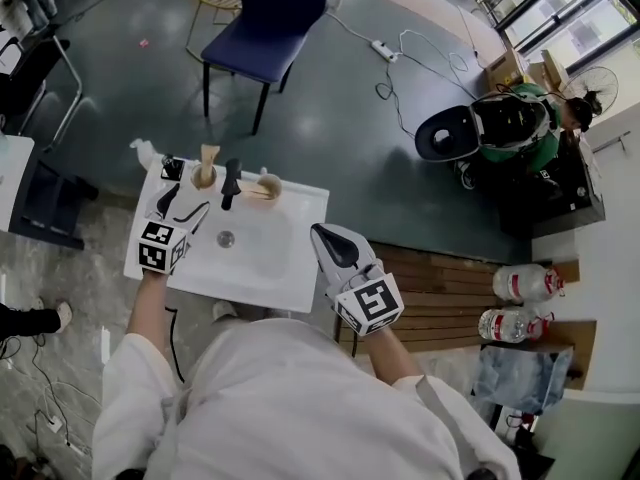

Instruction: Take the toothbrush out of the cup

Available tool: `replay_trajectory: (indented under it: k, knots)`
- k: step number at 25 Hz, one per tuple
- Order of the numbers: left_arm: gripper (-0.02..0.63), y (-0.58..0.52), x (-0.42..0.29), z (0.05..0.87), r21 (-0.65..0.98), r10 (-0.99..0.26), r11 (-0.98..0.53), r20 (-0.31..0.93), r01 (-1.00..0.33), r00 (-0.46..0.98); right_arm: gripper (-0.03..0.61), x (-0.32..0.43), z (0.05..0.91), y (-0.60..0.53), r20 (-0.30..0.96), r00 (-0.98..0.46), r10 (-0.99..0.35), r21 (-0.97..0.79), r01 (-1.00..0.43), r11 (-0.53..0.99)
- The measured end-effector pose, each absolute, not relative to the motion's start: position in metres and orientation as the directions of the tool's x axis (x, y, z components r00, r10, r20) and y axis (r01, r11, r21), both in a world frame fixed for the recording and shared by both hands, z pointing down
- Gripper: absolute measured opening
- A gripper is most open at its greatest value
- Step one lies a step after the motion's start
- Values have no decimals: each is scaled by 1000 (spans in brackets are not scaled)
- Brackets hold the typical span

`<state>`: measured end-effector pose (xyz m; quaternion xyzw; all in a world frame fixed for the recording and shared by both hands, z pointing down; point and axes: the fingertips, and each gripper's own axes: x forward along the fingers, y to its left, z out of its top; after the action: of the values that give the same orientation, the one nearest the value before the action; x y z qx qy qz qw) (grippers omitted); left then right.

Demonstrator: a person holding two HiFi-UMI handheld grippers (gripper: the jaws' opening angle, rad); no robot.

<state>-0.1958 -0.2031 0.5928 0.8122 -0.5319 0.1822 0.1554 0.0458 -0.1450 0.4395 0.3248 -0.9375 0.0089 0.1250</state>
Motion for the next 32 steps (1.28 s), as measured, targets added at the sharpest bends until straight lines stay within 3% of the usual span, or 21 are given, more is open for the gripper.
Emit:
replay_trajectory:
  k: [15,32]
  knots:
    - [314,-272,-203,674,112,-751,-327,571,-938,330,4,110,439,-146,288,-647,-706,76,-720,690]
    - [296,-300,-207,706,134,-726,-304,609,-943,321,5,127,438,-146,306,-601,-739,94,-753,651]
